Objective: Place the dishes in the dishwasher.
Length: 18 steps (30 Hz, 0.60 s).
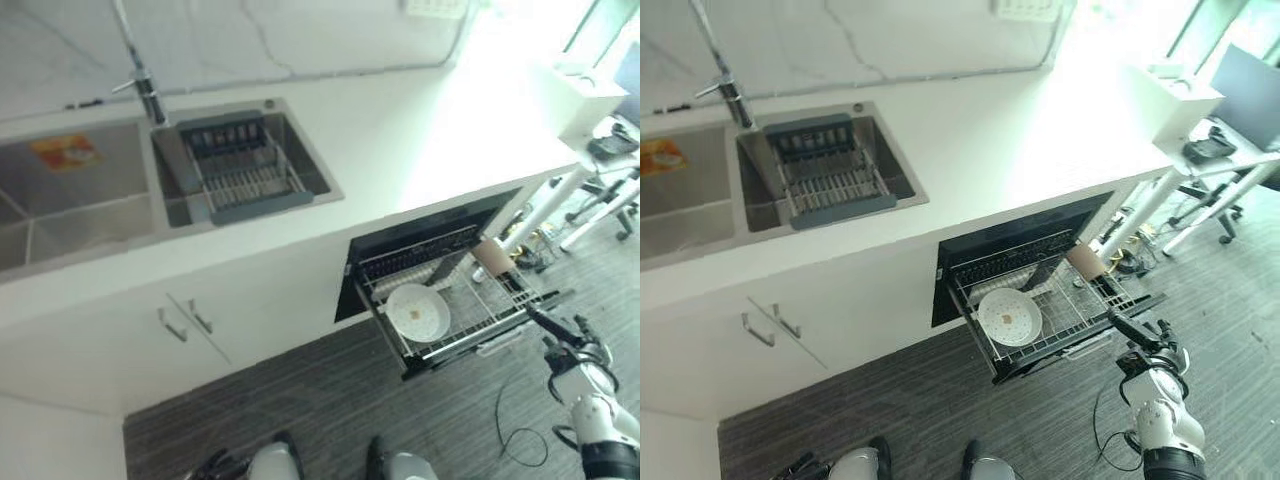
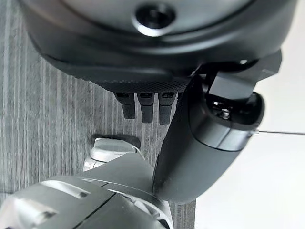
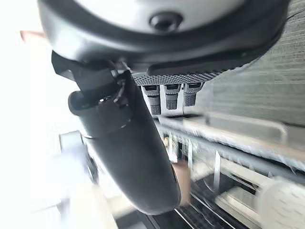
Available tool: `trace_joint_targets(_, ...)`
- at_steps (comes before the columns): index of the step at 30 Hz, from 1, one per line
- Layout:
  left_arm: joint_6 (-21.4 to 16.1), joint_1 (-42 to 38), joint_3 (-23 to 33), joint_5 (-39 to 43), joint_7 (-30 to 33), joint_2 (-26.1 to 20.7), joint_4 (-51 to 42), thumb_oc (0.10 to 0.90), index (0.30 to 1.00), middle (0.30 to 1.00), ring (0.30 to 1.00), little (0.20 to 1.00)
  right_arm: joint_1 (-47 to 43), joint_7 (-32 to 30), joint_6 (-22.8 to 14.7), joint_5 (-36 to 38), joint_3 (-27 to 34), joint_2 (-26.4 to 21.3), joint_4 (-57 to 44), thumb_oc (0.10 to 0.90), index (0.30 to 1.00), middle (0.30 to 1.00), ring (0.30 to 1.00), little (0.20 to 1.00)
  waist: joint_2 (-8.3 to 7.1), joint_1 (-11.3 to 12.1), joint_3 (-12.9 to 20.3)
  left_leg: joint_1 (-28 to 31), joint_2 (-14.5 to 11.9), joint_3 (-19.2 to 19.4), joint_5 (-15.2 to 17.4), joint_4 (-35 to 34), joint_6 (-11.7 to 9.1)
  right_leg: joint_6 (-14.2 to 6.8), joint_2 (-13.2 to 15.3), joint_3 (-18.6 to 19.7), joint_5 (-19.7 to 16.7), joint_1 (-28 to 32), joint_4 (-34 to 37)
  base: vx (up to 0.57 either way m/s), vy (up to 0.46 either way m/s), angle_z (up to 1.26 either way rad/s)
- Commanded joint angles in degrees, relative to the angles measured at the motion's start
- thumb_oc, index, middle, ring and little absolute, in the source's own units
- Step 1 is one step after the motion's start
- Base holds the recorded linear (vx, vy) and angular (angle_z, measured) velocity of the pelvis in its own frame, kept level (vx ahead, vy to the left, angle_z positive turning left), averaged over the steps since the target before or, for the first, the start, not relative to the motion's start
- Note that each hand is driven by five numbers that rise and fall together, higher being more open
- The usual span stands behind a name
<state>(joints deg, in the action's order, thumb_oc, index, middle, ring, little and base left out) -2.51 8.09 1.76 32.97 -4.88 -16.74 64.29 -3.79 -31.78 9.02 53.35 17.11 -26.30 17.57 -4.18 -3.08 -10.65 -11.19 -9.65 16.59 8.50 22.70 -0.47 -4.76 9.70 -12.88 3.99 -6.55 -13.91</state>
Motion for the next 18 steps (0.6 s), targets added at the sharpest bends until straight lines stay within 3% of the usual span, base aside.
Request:
trace_joint_targets(1, -1.8, -0.9, -2.5, -0.4, 0.1, 1.7, -0.1, 0.800, 0.900, 0.900, 0.900, 0.900, -2.1, 0.0, -9.2, 2.3, 5.5, -3.0, -6.5, 0.800, 0.900, 0.900, 0.900, 0.900, 1.24, 0.8, 1.2, 4.4, -4.0, -3.5, -0.3, -5.5, -6.1, -4.0, 2.5, 0.5, 3.8, 1.1, -3.3, 0.02, 0.008, -0.25)
trace_joint_targets(4, -1.3, -1.1, -2.2, -1.1, 0.6, 2.1, 0.2, 0.800, 0.900, 0.900, 0.900, 0.900, -0.7, 3.2, -10.6, 1.9, 4.9, -0.9, -5.9, 0.800, 0.900, 0.900, 0.900, 0.900, 1.58, 0.4, 1.6, 4.9, -4.1, -3.2, -0.2, -5.5, -6.2, -3.8, 2.5, 0.5, 4.0, 1.4, -3.3, 0.01, 0.000, -0.07)
trace_joint_targets(8, -1.1, -1.2, -1.9, -1.4, 0.6, 2.0, 0.4, 0.800, 0.900, 0.900, 0.900, 0.900, 0.3, 3.5, -8.5, 3.9, 5.4, -1.0, -0.1, 0.800, 0.900, 0.900, 0.900, 0.900, 1.66, 0.3, 2.0, 5.3, -4.2, -3.0, -0.2, -5.5, -6.3, -3.7, 2.4, 0.3, 4.1, 1.7, -3.3, 0.01, -0.019, -0.03)
trace_joint_targets(13, -1.8, -1.6, -2.5, -2.2, -0.7, 1.1, 2.8, 0.800, 0.900, 0.900, 0.900, 0.900, -0.3, 10.5, -7.2, 18.4, 5.1, 0.6, 15.0, 0.800, 0.900, 0.900, 0.900, 0.900, 1.75, 1.4, 2.5, 5.6, -4.1, -3.1, -0.1, -5.5, -6.4, -3.5, 2.3, -0.7, 4.3, 2.4, -3.3, 0.01, -0.052, -0.01)
trace_joint_targets(16, -2.0, -1.8, -2.9, -2.9, -1.1, 0.6, 4.4, 0.800, 0.900, 0.900, 0.900, 0.900, -1.8, 10.9, -5.8, 23.9, 4.5, 0.5, 22.9, 0.800, 0.900, 0.900, 0.900, 0.900, 1.88, 2.3, 2.9, 5.8, -4.1, -3.4, 0.0, -5.5, -6.6, -3.3, 2.4, -1.4, 4.5, 2.9, -3.3, 0.02, -0.026, 0.02)
trace_joint_targets(17, -2.0, -1.9, -3.0, -3.0, -1.2, 0.4, 4.9, 0.800, 0.900, 0.900, 0.900, 0.900, -2.5, 11.6, -4.9, 26.3, 4.7, 0.4, 25.9, 0.656, 0.684, 0.684, 0.684, 0.684, 1.99, 2.7, 3.1, 5.9, -4.0, -3.6, 0.0, -5.5, -6.6, -3.3, 2.4, -1.6, 4.6, 3.0, -3.3, 0.00, 0.000, 0.00)
trace_joint_targets(18, -2.0, -1.9, -3.0, -3.1, -1.3, 0.3, 5.1, 0.800, 0.900, 0.900, 0.900, 0.900, -2.8, 12.4, -4.5, 26.7, 4.9, 0.2, 27.6, 0.587, 0.580, 0.580, 0.580, 0.580, 2.04, 2.9, 3.2, 5.9, -4.0, -3.7, 0.0, -5.5, -6.6, -3.3, 2.4, -1.7, 4.7, 3.1, -3.3, 0.03, -0.021, 0.04)
